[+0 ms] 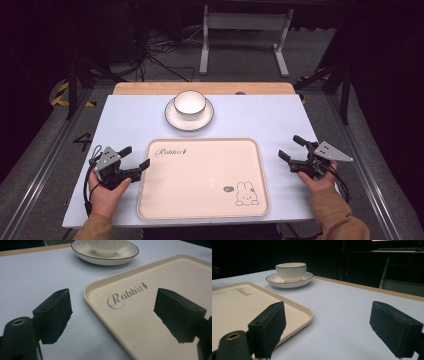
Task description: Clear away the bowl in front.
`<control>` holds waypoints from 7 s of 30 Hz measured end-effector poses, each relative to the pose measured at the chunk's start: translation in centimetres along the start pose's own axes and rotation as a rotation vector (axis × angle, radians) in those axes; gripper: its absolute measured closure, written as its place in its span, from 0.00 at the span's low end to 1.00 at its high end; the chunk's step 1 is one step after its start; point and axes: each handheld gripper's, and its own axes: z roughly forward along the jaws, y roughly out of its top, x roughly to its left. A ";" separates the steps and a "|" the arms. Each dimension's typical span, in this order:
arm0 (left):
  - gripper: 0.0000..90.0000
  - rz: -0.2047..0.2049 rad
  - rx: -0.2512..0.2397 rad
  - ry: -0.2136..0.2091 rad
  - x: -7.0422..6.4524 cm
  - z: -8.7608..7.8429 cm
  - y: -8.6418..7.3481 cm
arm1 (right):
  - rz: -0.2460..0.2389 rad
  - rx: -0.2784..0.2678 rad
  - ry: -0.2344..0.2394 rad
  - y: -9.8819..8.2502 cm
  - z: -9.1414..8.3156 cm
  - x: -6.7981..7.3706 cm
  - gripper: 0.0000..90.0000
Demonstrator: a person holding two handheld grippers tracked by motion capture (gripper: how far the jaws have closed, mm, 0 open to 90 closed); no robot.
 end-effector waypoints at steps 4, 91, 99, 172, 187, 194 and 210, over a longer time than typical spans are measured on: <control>0.17 0.004 -0.004 -0.003 0.0 0.0 0.1 | 0.001 0.000 -0.001 0.0 0.0 0.0 0.16; 0.15 0.154 -0.039 -0.205 -2.7 10.3 14.8 | 0.030 0.003 -0.019 0.0 0.0 -0.2 0.15; 0.15 0.161 -0.022 -0.209 -2.6 12.0 15.7 | 0.027 0.000 -0.020 0.0 0.0 -0.1 0.14; 0.75 0.390 0.510 -0.200 -2.1 23.5 14.5 | 0.026 0.009 -0.003 0.0 0.1 -0.2 0.15; 0.91 0.472 0.539 -0.168 -2.9 23.8 14.8 | 0.028 0.009 0.000 0.0 0.1 -0.2 0.15; 0.91 0.518 0.546 -0.133 -3.5 23.7 14.9 | 0.029 0.009 0.000 0.0 0.1 -0.3 0.15; 0.90 0.542 0.570 -0.144 -4.5 21.9 16.6 | 0.027 0.010 -0.001 0.0 0.1 -0.2 0.15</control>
